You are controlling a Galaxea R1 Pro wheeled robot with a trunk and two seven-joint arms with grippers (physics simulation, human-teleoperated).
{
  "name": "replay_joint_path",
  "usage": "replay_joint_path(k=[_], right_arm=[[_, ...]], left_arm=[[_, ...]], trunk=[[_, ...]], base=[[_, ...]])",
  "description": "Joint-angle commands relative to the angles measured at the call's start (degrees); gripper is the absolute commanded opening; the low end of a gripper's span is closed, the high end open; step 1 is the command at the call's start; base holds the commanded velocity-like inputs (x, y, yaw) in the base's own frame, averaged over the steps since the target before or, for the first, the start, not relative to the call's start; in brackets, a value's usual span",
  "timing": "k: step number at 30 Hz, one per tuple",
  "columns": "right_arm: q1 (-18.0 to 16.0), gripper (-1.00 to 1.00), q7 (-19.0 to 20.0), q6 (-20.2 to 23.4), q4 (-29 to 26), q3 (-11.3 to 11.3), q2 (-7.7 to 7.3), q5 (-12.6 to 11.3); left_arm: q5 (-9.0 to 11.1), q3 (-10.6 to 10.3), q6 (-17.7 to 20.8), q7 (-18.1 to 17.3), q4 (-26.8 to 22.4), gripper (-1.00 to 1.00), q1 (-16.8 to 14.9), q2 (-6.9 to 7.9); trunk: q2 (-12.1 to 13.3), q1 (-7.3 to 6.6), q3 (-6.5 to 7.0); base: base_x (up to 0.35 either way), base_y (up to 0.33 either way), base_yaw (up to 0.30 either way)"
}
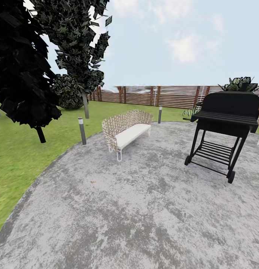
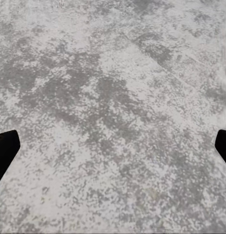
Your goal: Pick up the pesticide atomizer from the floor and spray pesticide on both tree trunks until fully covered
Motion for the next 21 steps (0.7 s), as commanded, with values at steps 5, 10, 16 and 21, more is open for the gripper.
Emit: replay_joint_path(k=[5,10,16,21], right_arm=[[-1.0,1.00,0.2,0.0,-1.1,0.0,-0.73,-0.2],[-1.2,1.00,0.5,0.0,0.1,0.2,-0.87,0.1],[-1.2,1.00,0.6,0.0,1.6,0.2,-0.87,0.1],[-1.2,1.00,0.1,0.1,1.6,0.1,-0.36,-0.3]], left_arm=[[0.2,0.0,0.0,-0.4,0.0,1.00,-0.2,0.11],[0.2,0.1,-0.2,-0.4,0.3,1.00,0.3,0.12],[0.4,0.3,-0.2,-0.3,0.7,1.00,0.3,-0.24],[0.4,0.5,-0.3,-0.2,0.8,1.00,0.3,0.41]], trunk=[[0.0,0.00,-0.01],[0.0,0.00,-0.01],[0.0,0.00,-0.01],[0.0,0.00,-0.01]], base=[[0.000,0.000,0.000],[0.000,0.000,0.000],[0.000,0.000,0.000],[0.215,0.003,-0.058]])
